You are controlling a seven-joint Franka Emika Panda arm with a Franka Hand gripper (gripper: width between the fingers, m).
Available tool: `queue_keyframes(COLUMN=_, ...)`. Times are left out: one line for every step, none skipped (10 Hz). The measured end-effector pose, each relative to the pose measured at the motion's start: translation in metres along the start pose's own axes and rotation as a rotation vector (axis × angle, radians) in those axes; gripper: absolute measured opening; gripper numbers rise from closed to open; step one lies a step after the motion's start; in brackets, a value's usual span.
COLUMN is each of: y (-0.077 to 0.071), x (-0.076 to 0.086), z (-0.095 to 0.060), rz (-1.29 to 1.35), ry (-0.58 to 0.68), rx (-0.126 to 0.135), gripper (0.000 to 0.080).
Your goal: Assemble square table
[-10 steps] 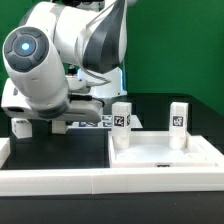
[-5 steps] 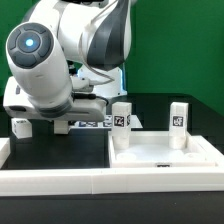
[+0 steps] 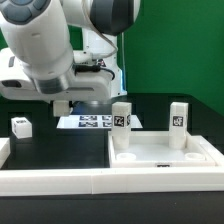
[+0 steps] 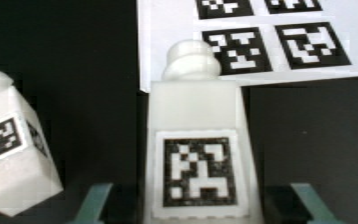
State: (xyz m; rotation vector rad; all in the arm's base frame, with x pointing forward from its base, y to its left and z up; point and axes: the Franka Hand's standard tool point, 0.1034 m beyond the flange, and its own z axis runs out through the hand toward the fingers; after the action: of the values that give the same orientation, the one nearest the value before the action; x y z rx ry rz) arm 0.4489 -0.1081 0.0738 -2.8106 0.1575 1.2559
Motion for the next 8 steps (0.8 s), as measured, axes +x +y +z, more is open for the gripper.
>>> queue_keyframes(y=0.001, x=0.003, z=0.001, rz=0.000, ry=0.026, rx=-0.004, gripper=0.0291)
queue_keyframes(y=0.002, x=0.004, z=0.002, rz=0.001, ry=0.030, rx=-0.004, gripper=0.0291)
queue_keyframes(y=0.002, x=0.011, z=-0.002, rz=-0.001, ry=0.084, rx=-0.011, gripper=0.0291)
queue_keyframes(y=0.001, x=0.015, z=-0.008, rz=-0.006, ry=0.175, rx=-0.017, gripper=0.0291)
queue_keyframes(y=-0.004, x=0.013, z=-0.019, rz=-0.013, ry=0.222, rx=-0.015, gripper=0.0291)
queue_keyframes(y=-0.008, x=0.018, z=-0.035, rz=-0.022, ry=0.276, rx=-0.024, gripper=0.0291)
queue_keyframes(y=-0.011, x=0.025, z=-0.048, rz=-0.030, ry=0.347, rx=-0.037, gripper=0.0291)
queue_keyframes(y=-0.012, x=0.026, z=-0.059, rz=-0.036, ry=0.390, rx=-0.043, gripper=0.0291)
